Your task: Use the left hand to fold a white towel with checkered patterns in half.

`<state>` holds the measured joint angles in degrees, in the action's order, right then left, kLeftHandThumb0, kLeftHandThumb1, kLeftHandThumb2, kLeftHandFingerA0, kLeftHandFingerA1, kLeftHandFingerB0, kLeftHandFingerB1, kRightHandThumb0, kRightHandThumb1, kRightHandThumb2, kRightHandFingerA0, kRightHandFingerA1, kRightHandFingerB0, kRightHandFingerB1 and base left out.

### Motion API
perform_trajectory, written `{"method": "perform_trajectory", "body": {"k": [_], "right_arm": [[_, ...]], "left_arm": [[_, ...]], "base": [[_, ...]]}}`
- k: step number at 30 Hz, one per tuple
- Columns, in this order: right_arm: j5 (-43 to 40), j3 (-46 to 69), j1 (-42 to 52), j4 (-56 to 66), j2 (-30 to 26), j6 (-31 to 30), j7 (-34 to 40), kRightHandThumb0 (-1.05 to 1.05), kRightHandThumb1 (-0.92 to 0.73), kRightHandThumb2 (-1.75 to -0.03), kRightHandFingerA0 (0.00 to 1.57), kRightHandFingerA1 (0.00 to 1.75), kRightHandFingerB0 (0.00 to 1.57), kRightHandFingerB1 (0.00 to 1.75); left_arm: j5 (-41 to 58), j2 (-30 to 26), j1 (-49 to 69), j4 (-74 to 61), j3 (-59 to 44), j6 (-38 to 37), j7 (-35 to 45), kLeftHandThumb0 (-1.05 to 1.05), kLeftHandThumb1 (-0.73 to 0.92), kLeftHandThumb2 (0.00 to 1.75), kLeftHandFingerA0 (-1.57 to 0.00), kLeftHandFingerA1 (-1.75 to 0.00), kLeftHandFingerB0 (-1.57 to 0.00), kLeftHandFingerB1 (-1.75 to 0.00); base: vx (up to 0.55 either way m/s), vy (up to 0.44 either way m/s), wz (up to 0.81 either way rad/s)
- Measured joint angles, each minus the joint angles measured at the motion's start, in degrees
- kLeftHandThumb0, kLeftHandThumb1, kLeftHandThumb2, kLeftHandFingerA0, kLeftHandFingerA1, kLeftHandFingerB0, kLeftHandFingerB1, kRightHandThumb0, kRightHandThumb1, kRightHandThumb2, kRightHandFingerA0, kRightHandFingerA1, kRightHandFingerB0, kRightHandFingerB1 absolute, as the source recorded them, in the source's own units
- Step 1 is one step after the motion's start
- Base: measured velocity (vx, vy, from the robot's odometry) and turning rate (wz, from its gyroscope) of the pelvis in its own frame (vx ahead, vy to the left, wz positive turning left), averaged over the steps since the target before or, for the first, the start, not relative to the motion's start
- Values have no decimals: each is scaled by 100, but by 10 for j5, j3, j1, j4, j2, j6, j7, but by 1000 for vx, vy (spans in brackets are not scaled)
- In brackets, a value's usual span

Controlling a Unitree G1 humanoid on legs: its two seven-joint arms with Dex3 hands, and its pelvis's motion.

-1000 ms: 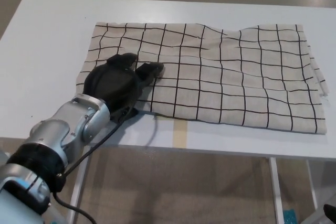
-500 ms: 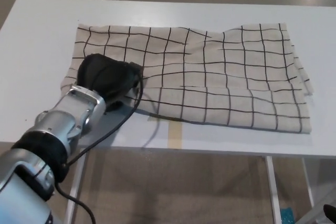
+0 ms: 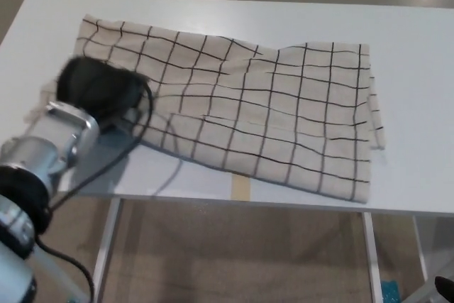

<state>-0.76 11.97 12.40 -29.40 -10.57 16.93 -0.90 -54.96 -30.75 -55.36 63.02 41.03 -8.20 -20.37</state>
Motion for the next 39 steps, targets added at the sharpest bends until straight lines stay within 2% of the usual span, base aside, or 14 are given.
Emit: {"method": "perform_trajectory", "body": {"k": [6, 7, 13, 20, 21, 23, 24, 26, 27, 28, 35, 36, 38, 39], "right_arm": [[0, 0, -5, 0, 0, -2, 0, -39, -66, -60, 49, 41, 53, 42], [0, 0, -7, 0, 0, -2, 0, -39, -66, -60, 51, 41, 56, 43], [0, 0, -9, 5, 0, -6, 1, -41, -66, -60, 54, 41, 61, 45], [3, -2, -5, 12, 1, -12, 6, -40, -66, -60, 57, 43, 61, 45], [4, -2, -4, 14, 1, -13, 7, -42, -65, -61, 59, 45, 60, 45], [5, -4, -1, 18, 1, -13, 8, -43, -65, -61, 59, 45, 61, 45], [6, -4, 0, 19, 1, -13, 9, -43, -63, -61, 60, 48, 61, 46], [8, -5, 0, 22, 1, -15, 11, -43, -63, -61, 60, 48, 61, 46], [8, -5, 0, 23, 1, -15, 11, -41, -66, -60, 60, 48, 64, 46], [8, -5, 0, 23, 1, -15, 11, -40, -66, -60, 60, 49, 64, 46], [2, -3, -15, 32, 0, -32, 5, -39, -66, -60, 59, 50, 65, 47], [1, -2, -16, 32, 0, -33, 3, -39, -66, -60, 60, 51, 65, 47], [0, -2, -16, 33, -1, -34, 2, -39, -66, -60, 60, 51, 65, 47], [0, -2, -17, 35, -1, -34, 1, -40, -65, -60, 61, 51, 65, 47]], "left_arm": [[-17, -24, -54, -4, 12, -3, -43, -27, 58, 57, -83, -175, -71, -165], [-21, -24, -63, -6, 14, -4, -50, -32, 41, 83, -122, -137, -101, -84], [-49, -19, -144, -27, 41, -23, -99, -42, 42, 60, -100, -162, -88, -54], [-94, 32, -238, -55, 100, -55, -150, -40, 40, 59, -103, -160, -103, -64], [-100, 40, -244, -56, 109, -58, -154, -36, 40, 78, -119, -140, -88, -123], [-116, 58, -257, -56, 132, -62, -164, -29, 34, 76, -127, -143, -98, -122], [-120, 62, -260, -56, 140, -63, -167, -32, 49, 57, -96, -172, -78, -162], [-140, 79, -269, -57, 166, -68, -178, -32, 49, 57, -96, -172, -78, -162], [-145, 82, -271, -57, 172, -69, -181, -33, 35, 76, -128, -145, -98, -124], [-145, 82, -271, -57, 172, -69, -181, -63, 44, 60, -92, -170, -89, -139], [-191, 124, -292, -42, 250, -118, -205, -40, 37, 71, -120, -150, -93, -133], [-193, 130, -294, -39, 257, -125, -208, -31, 50, 57, -85, -175, -78, -159], [-197, 135, -294, -37, 264, -129, -210, -31, 50, 57, -85, -175, -78, -159], [-205, 145, -294, -36, 276, -132, -215, -39, 35, 70, -118, -149, -97, -136]], "base": [[0, 0, 0], [0, 0, 0], [0, 0, 0], [0, 0, 0], [0, 0, 0], [0, 0, 0], [0, 0, 0], [0, 0, 0], [0, 0, 0], [0, 0, 0], [0, 0, 0], [0, 0, 0], [0, 0, 0], [0, 0, 0]]}}
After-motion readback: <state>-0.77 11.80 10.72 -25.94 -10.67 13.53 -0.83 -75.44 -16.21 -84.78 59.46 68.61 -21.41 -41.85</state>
